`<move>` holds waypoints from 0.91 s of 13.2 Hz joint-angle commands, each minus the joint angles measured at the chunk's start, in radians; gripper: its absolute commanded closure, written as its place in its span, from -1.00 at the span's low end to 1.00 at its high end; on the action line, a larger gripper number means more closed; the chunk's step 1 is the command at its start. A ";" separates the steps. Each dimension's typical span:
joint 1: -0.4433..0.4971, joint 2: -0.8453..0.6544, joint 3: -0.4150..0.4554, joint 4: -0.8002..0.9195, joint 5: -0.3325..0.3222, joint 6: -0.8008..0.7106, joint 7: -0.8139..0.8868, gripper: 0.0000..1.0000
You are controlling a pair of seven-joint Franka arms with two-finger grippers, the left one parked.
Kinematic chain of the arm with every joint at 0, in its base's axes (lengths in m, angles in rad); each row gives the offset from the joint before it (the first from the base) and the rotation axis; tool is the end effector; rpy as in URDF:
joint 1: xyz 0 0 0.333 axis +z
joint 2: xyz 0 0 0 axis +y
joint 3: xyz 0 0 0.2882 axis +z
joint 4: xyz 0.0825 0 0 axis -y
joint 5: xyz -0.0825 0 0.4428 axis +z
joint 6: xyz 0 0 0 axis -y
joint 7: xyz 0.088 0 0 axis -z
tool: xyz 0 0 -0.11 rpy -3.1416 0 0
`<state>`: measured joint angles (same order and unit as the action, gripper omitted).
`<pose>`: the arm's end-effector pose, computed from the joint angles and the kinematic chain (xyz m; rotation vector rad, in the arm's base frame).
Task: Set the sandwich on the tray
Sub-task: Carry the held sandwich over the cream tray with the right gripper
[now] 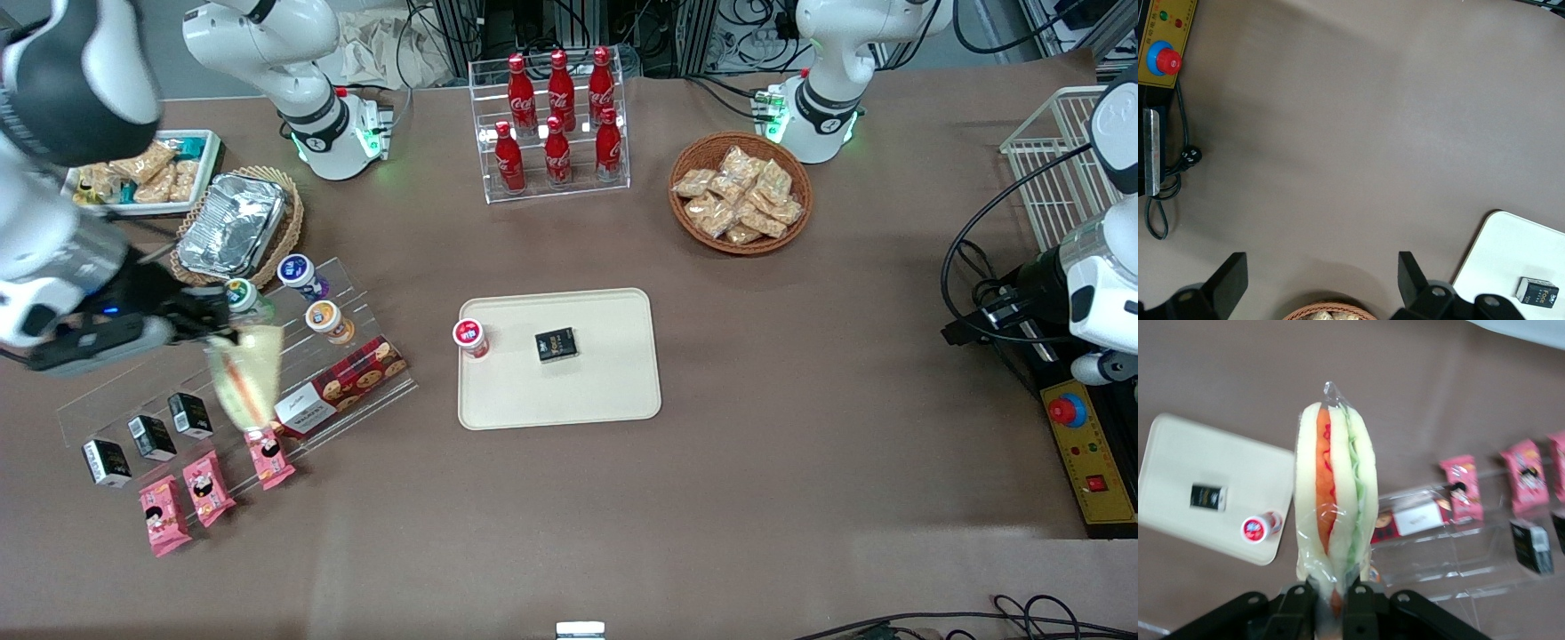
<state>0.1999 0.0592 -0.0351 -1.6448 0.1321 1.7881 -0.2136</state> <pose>0.6355 0.1180 0.5373 -2.9654 -0.5327 -0.1315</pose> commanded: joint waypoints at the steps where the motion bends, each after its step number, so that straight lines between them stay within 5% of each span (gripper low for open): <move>1: 0.151 0.020 -0.011 0.031 -0.151 -0.024 -0.049 0.71; 3: 0.255 0.040 -0.011 0.031 -0.221 -0.024 -0.055 0.71; 6: 0.309 0.106 -0.009 0.031 -0.212 0.000 -0.058 0.69; 11: 0.458 0.321 -0.003 0.040 -0.198 0.285 -0.053 0.68; 12: 0.464 0.355 -0.003 0.040 -0.204 0.333 -0.049 0.51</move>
<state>0.6347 0.3343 -0.0297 -1.6456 -0.0616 2.0560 -0.2592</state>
